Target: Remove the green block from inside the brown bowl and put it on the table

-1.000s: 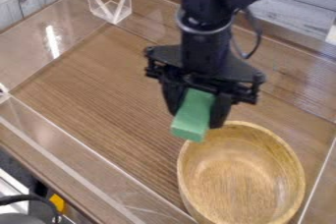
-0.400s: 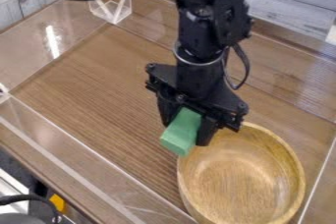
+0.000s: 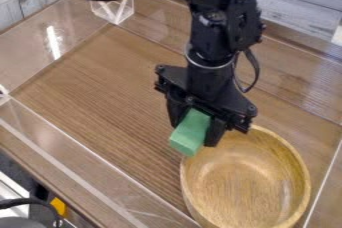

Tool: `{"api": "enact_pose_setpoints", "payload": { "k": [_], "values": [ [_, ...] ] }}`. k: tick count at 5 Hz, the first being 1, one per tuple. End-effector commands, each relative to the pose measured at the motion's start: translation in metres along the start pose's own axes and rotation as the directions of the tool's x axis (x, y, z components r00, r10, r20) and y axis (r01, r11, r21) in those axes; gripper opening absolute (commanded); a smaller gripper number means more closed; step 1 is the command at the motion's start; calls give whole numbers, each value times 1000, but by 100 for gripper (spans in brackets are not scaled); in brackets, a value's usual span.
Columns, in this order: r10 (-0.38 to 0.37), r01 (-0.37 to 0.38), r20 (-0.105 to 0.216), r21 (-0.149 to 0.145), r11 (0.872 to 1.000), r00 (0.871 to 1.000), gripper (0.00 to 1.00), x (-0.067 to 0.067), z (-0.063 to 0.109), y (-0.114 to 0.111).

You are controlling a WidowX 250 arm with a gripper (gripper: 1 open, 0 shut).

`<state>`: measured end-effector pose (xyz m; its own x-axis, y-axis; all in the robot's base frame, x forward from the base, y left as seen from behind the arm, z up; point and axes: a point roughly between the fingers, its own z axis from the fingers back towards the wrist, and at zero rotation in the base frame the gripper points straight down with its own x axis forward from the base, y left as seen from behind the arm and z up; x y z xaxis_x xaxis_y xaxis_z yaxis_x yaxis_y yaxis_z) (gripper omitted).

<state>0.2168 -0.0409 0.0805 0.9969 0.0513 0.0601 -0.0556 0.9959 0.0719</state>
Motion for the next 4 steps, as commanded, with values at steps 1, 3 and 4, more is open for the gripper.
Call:
{"api": "enact_pose_setpoints", "payload": {
  "k": [1,3,4],
  "values": [
    [16,-16,30,2,1000,999,0,10,-5,5],
    [63,-63,29,11,998,998,0,-5,1,20],
    [117,-117,27,19,993,993,0,-7,-9,31]
  ]
}}
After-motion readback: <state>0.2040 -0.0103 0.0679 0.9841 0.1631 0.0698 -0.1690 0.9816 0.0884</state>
